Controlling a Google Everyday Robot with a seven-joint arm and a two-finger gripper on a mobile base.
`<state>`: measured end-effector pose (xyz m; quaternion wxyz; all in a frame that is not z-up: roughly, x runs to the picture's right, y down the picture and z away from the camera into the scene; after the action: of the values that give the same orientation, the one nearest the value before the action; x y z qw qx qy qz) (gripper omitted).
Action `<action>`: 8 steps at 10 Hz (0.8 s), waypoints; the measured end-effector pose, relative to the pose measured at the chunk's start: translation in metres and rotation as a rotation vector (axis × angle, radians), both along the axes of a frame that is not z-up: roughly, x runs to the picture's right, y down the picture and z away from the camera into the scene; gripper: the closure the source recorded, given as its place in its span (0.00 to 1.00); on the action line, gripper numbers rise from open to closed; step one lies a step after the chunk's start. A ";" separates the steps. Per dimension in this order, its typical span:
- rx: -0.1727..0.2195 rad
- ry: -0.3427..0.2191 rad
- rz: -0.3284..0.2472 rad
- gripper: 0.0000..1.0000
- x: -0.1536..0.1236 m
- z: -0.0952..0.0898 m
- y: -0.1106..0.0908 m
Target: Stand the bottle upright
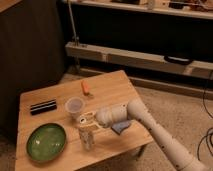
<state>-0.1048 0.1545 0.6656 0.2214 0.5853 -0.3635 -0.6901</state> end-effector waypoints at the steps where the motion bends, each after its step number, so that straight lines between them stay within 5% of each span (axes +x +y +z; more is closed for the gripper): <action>1: -0.002 0.000 -0.001 0.27 0.001 0.000 -0.001; 5: -0.014 -0.010 -0.009 0.27 0.004 0.000 -0.004; 8: -0.013 -0.066 -0.067 0.27 0.006 -0.003 -0.009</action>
<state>-0.0989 0.1457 0.6630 0.1899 0.5938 -0.3945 -0.6750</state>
